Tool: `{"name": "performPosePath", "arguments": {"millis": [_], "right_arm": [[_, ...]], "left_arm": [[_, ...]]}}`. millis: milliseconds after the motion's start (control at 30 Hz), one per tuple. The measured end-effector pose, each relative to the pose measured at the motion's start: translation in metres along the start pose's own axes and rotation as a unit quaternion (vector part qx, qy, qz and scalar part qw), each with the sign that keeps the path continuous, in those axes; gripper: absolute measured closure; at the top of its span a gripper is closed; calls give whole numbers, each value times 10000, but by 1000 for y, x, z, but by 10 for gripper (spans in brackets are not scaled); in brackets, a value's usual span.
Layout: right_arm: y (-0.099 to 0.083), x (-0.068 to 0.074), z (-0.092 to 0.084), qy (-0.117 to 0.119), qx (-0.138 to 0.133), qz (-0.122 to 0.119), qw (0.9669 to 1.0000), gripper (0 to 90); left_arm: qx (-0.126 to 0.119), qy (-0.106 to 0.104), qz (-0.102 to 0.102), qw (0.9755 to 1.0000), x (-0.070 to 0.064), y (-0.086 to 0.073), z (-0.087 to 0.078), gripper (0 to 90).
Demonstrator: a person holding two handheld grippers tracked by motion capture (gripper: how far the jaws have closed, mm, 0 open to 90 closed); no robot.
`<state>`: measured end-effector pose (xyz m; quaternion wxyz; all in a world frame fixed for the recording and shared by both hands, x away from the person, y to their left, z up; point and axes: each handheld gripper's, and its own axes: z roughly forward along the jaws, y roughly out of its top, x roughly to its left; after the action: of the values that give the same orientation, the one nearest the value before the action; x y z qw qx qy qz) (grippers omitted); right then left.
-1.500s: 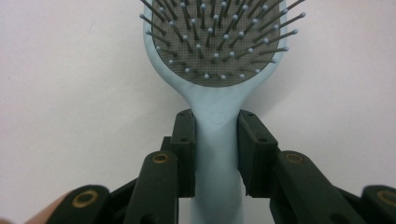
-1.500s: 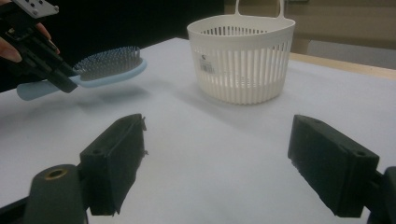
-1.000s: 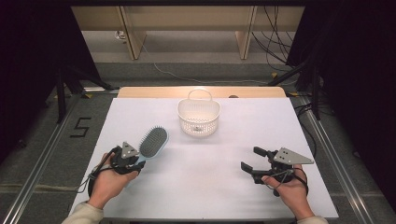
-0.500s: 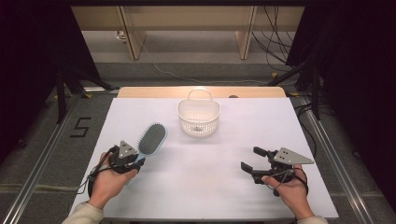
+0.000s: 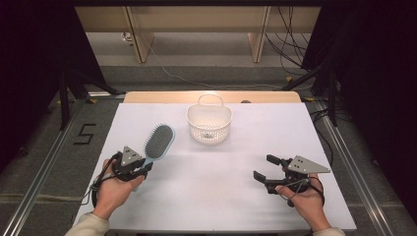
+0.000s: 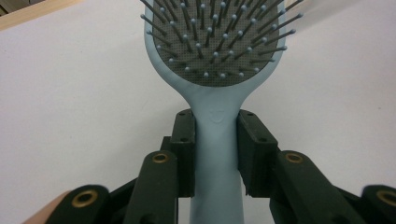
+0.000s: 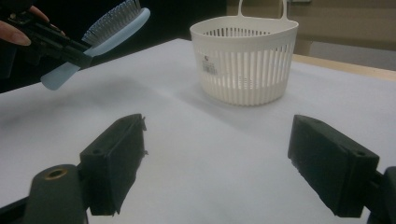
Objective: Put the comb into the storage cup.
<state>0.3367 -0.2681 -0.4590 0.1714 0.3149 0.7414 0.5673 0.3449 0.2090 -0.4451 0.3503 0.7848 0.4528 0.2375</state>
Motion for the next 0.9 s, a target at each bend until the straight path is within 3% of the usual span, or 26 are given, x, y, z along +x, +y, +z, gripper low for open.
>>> {"name": "performPosePath", "arguments": {"millis": [900], "right_arm": [[0, 0, 0, -11, -16, 40, 10000, 194]], "left_arm": [[-434, -42, -217, 9988, 3, 11, 0, 698]]}}
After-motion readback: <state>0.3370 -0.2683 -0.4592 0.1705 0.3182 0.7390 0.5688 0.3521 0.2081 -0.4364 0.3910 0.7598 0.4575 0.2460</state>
